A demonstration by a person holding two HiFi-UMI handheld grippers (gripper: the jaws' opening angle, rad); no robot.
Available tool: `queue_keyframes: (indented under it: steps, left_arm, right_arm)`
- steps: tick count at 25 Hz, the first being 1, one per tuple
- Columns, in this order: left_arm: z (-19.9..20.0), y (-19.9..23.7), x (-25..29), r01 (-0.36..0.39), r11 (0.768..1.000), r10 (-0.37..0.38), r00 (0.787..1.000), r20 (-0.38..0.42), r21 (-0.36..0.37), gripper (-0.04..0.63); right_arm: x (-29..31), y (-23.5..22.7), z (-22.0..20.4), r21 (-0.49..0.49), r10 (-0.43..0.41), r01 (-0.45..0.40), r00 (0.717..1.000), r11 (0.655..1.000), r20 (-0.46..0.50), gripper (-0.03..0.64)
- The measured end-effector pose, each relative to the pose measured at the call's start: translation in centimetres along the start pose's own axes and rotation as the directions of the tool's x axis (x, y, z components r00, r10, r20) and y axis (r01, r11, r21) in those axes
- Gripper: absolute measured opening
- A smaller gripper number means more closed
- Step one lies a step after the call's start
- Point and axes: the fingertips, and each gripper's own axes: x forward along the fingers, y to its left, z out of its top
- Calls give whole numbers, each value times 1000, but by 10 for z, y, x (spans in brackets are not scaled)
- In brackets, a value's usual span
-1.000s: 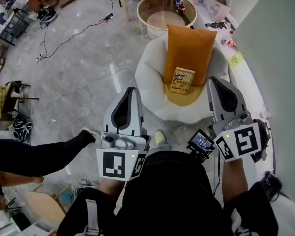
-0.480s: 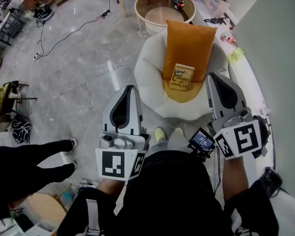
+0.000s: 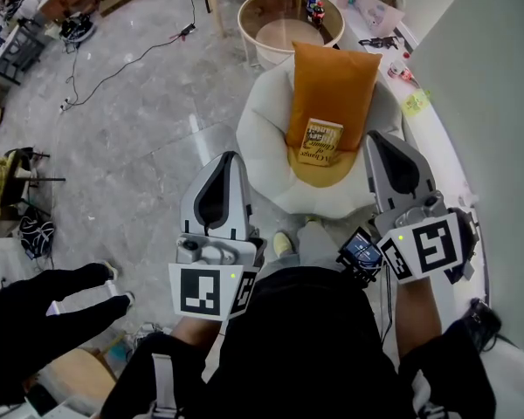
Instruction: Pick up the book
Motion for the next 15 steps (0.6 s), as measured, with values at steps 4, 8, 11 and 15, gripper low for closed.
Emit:
queue_keyframes:
  steps: [4, 8, 11, 15]
  left_arm:
    - [-1, -5, 5, 2, 1000, -2, 1000, -1, 4, 11]
    - [-5, -12, 19, 2, 1000, -2, 1000, -15, 7, 11]
    - [-11, -19, 34, 5, 1000, -5, 1000, -23, 7, 11]
    - [-18, -27, 56, 6, 1000, -6, 999, -39, 9, 11]
  right_arm:
    - [-1, -7, -1, -3, 1, 0, 1000, 1000, 2, 9]
    - [1, -21, -5, 5, 0, 0, 1000, 1000, -2, 9]
    - [4, -36, -10, 12, -4, 4, 1000, 1000, -9, 9]
    - [11, -59, -15, 24, -7, 7, 1000, 1000, -13, 9]
